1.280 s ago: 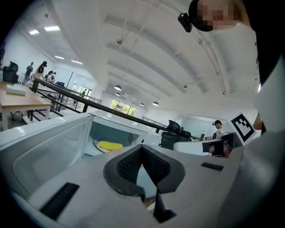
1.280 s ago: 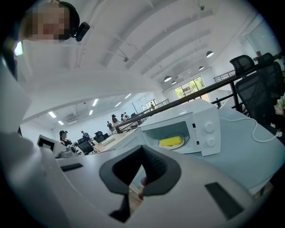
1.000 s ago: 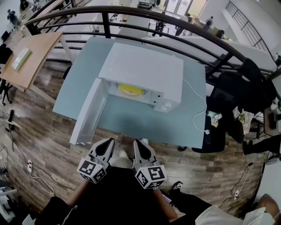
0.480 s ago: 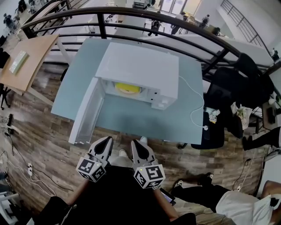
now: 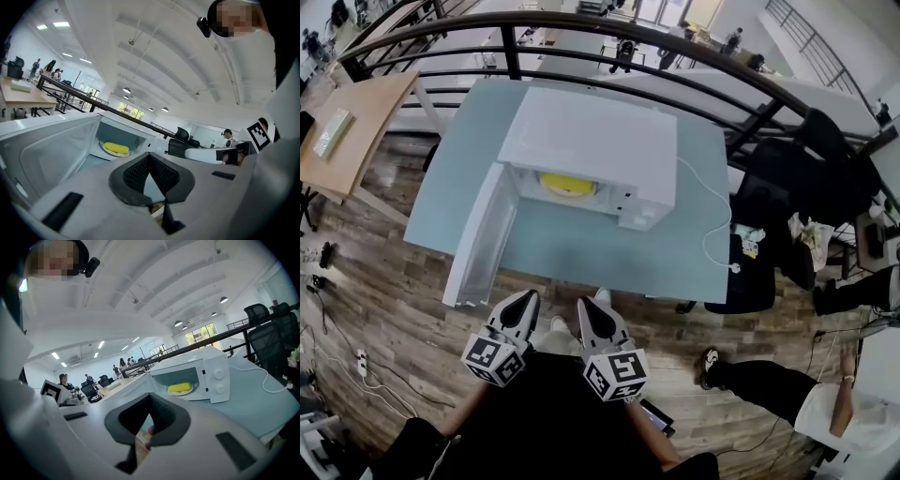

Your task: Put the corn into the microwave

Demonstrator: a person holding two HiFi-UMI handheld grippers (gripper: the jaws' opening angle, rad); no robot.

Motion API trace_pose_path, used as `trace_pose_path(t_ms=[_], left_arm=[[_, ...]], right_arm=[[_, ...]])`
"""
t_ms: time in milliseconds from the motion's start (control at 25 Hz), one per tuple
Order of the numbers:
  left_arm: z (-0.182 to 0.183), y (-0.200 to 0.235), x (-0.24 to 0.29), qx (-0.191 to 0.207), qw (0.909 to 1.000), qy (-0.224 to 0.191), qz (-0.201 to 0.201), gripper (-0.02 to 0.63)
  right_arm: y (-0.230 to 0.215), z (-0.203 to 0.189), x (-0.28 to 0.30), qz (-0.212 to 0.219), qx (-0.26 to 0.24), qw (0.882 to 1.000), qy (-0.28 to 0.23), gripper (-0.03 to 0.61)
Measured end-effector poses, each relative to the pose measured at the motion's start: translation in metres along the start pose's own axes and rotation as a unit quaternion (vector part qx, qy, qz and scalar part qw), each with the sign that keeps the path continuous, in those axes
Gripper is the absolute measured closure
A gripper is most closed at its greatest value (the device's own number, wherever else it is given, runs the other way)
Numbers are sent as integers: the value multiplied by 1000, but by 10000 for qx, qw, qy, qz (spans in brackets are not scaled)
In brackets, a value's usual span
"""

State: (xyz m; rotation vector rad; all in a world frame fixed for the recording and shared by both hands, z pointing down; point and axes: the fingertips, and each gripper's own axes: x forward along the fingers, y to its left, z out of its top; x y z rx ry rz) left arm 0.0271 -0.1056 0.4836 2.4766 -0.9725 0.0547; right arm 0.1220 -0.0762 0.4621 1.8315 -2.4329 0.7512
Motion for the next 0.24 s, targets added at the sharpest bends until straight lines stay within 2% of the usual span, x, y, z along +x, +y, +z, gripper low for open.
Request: trace_pose_path(t_ms=[240], left_arm=[[-3,5,1,-41,9999,64,83,612]], right_arm=[[0,1,5,35,-11,10000,65,569]])
